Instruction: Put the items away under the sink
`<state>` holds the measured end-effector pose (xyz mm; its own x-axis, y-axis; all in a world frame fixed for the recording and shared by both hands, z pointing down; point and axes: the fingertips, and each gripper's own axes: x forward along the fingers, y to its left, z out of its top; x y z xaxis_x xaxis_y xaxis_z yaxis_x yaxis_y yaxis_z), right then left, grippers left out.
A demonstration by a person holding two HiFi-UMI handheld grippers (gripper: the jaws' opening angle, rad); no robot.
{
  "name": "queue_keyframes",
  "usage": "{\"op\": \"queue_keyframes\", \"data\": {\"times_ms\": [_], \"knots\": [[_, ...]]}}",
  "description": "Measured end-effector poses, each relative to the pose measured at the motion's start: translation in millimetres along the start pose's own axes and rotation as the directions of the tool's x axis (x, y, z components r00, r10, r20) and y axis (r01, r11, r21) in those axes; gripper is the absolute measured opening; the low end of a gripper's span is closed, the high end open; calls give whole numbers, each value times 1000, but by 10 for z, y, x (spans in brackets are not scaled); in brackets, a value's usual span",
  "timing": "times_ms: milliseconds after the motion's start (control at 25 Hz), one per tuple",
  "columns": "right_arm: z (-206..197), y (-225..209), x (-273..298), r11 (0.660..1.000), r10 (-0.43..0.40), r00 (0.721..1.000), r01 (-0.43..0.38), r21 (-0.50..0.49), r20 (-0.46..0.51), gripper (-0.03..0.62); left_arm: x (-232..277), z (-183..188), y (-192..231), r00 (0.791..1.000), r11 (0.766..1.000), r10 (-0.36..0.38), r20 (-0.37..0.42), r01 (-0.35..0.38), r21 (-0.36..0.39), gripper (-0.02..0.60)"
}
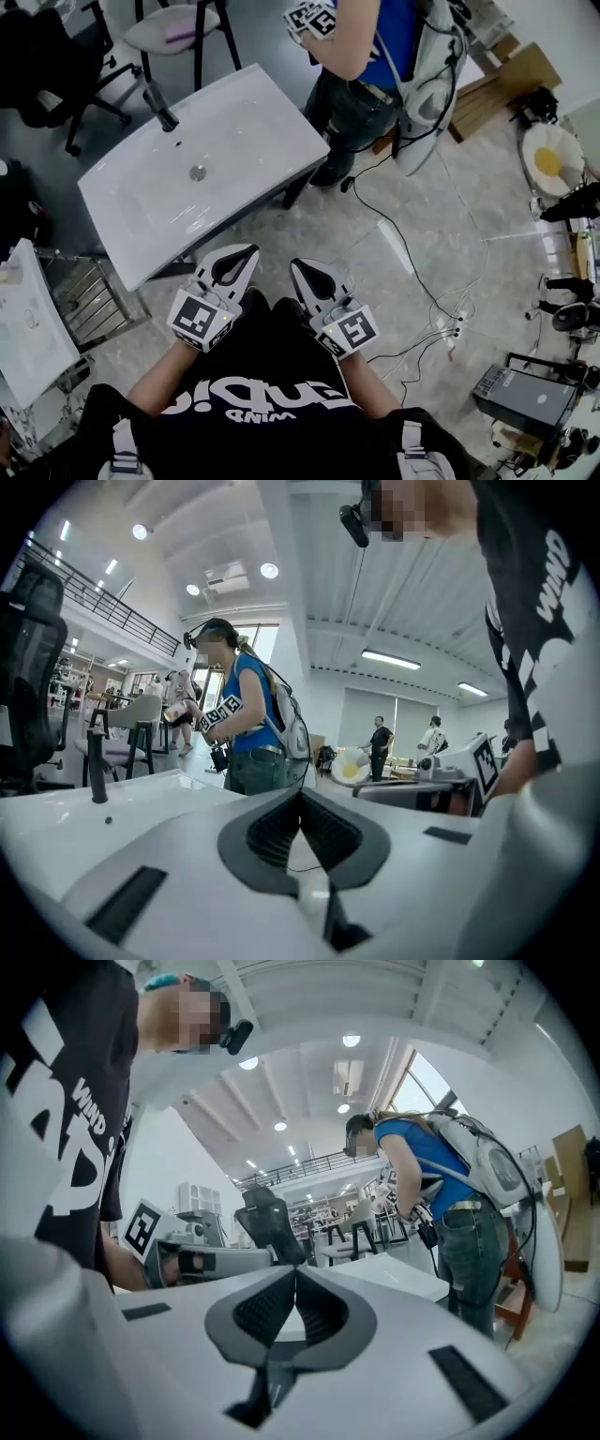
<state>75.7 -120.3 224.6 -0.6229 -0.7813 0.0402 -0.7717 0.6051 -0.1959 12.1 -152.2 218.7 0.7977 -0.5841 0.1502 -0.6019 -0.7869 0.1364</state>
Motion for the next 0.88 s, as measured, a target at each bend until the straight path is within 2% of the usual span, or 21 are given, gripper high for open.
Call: {"op": "queue_keyframes", "data": {"times_ms": [120, 320, 640, 880], "knots": [[184, 21, -58, 1000, -24, 1000, 24, -13, 9, 18, -36, 218, -54, 1000, 1000, -14, 16, 14, 15, 19], [375, -47, -132, 998, -45, 999, 46, -40, 31, 18, -39, 430, -74, 999, 999, 5, 37, -7, 37, 18], [699, -121, -221, 996, -23, 996, 30, -85, 83, 20, 19, 653, -204, 997, 998, 26, 68, -29, 47, 19], [878, -192, -229, 996, -12, 992, 23, -89, 128, 18, 77, 780, -298, 997, 997, 14, 77, -20, 76, 20]]}}
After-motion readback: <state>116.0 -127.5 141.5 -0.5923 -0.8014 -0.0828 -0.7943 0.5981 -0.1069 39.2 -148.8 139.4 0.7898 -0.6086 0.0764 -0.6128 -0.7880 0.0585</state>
